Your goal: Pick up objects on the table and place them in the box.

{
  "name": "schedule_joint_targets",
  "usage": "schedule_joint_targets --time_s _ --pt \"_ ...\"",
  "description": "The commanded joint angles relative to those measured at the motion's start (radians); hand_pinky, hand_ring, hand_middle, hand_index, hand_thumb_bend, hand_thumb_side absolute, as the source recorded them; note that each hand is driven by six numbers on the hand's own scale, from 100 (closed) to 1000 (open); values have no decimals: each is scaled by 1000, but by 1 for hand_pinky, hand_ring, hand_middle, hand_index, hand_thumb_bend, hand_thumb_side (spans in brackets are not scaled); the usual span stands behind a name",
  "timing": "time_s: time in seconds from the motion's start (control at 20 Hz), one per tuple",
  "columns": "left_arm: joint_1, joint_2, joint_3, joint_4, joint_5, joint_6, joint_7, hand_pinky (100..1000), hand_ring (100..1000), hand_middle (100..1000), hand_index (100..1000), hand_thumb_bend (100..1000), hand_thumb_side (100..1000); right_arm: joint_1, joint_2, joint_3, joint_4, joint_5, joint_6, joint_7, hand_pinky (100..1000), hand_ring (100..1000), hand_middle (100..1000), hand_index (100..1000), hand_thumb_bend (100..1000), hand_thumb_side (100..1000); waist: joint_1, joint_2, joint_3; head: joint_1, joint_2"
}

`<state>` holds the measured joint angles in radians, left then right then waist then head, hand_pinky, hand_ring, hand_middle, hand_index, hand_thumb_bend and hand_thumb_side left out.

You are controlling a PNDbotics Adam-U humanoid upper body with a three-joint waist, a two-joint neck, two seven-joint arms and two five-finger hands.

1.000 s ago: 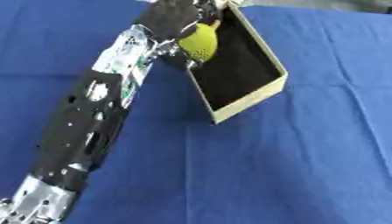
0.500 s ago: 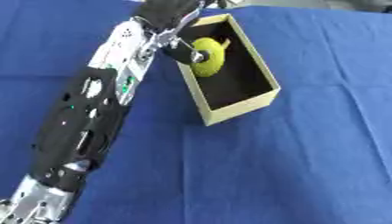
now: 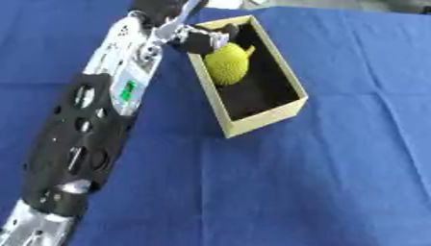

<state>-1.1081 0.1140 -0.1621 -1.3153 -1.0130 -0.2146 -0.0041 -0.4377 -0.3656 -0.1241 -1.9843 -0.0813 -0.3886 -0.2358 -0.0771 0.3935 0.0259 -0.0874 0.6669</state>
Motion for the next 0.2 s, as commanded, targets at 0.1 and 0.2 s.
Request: schedule_joint_targets --time_s 0.1,0.2 --pt "11 94 45 -116 67 17 63 764 613 709 712 191 100 3 -43 -28 -16 17 -5 -29 755 707 574 786 100 611 7 -29 12 -38 6" --pt "37 144 66 -169 99 37 96 769 619 715 711 179 100 13 -55 -35 -16 29 -8 -43 756 708 575 786 100 608 11 -30 30 -65 7"
